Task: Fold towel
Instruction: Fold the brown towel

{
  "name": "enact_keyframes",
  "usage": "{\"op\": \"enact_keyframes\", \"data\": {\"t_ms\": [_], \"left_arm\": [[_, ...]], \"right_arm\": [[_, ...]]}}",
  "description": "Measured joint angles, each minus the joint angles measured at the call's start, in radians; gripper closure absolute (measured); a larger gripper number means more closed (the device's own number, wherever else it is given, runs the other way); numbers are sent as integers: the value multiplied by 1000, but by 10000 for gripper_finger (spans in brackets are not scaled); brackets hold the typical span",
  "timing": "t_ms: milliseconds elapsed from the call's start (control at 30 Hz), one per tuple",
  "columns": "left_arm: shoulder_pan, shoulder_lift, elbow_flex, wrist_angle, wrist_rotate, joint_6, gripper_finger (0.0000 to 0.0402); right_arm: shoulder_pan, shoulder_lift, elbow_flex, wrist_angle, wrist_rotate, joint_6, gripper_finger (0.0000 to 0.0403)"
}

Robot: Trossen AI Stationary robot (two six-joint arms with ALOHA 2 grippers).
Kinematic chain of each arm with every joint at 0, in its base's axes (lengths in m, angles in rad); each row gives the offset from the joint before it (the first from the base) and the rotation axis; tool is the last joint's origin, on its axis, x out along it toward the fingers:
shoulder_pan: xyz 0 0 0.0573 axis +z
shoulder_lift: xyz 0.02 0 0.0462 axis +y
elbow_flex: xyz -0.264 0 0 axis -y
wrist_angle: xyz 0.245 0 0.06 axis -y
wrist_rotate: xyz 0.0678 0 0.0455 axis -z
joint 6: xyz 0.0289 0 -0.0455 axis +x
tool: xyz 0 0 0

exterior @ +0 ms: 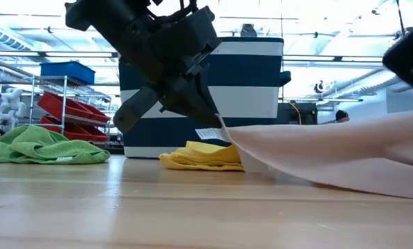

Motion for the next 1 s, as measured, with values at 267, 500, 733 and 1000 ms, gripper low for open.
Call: {"op": "enact_keyframes", "data": {"t_ms": [267, 500, 733, 1000], "left_arm": [[8, -8, 0, 6, 0, -30, 401], [8, -8, 0, 6, 0, -36, 401], [4, -16, 0, 5, 2, -51, 401], [2, -16, 0, 13, 61, -57, 401]], "right_arm": [[8, 63, 0, 55, 0, 27, 291], [-16, 140, -1, 24, 0, 53, 291], [-59, 164, 2, -105, 3, 134, 291], [-61, 145, 48, -166, 115, 25, 291]]}}
